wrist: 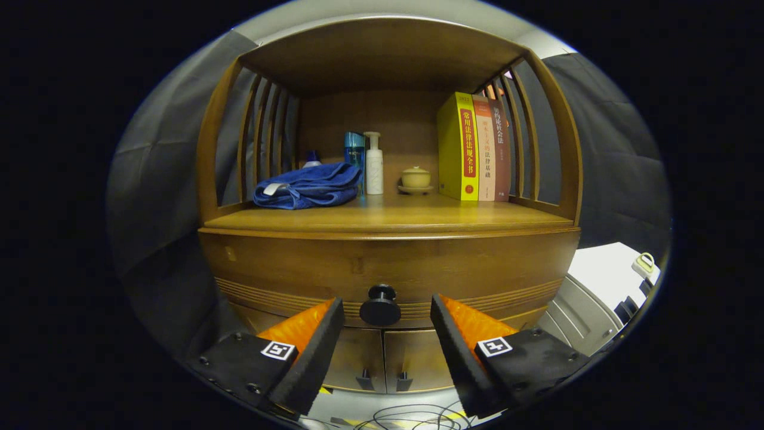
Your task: Pull open the drawer, take out the items inside it, and place them on the countertop above the cabinet.
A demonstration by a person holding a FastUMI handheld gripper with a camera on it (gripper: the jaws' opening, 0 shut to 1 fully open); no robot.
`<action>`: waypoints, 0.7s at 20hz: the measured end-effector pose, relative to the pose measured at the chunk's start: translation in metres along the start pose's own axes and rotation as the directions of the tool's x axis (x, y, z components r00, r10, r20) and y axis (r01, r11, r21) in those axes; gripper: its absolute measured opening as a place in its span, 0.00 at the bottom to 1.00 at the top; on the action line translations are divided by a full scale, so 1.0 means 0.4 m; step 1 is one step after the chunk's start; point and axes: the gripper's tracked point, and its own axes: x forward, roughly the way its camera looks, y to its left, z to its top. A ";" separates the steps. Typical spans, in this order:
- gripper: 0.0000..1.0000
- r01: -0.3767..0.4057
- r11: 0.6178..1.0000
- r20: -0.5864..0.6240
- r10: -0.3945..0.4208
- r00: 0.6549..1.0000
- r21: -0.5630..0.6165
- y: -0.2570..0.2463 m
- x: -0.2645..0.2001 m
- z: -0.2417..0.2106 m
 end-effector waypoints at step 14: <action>0.77 0.017 0.999 -0.052 -0.015 0.999 0.045 0.006 0.085 -0.047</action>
